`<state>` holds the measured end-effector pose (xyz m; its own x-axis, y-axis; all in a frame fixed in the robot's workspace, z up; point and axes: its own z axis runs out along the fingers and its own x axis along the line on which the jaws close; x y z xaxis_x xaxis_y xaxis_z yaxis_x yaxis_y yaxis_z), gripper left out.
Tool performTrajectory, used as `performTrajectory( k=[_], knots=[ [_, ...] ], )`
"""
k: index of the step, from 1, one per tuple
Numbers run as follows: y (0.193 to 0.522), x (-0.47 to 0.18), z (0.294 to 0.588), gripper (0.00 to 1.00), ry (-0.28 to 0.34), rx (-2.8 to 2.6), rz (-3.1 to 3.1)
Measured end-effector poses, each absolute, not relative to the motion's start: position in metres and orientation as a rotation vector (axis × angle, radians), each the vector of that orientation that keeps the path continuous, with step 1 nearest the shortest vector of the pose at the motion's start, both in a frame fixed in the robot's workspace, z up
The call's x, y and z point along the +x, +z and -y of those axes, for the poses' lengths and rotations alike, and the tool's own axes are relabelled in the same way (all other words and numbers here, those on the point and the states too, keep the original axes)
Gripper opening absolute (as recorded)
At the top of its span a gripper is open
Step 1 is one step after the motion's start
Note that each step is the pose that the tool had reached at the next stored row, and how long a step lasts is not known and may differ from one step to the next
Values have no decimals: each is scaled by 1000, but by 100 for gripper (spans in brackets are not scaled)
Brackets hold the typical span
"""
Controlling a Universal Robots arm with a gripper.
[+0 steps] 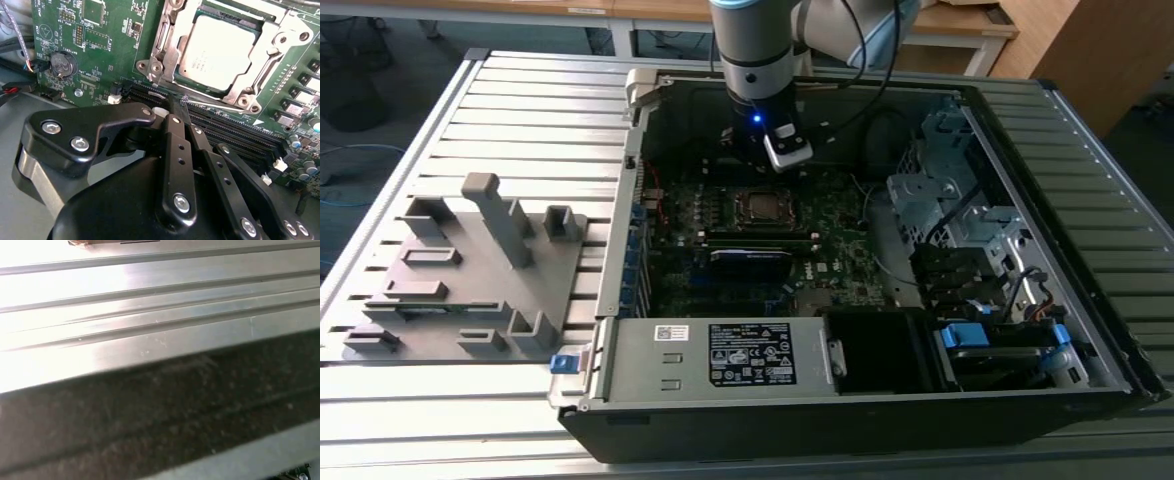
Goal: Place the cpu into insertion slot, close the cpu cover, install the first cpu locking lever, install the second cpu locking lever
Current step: 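Install the first cpu locking lever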
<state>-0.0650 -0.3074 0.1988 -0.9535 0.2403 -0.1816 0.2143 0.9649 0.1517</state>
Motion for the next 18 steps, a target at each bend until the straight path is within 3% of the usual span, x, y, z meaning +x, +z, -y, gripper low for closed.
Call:
performTrajectory(
  k=[18],
  knots=[
    [196, -65, 308, 10, 180, 341, -2915]
  ],
)
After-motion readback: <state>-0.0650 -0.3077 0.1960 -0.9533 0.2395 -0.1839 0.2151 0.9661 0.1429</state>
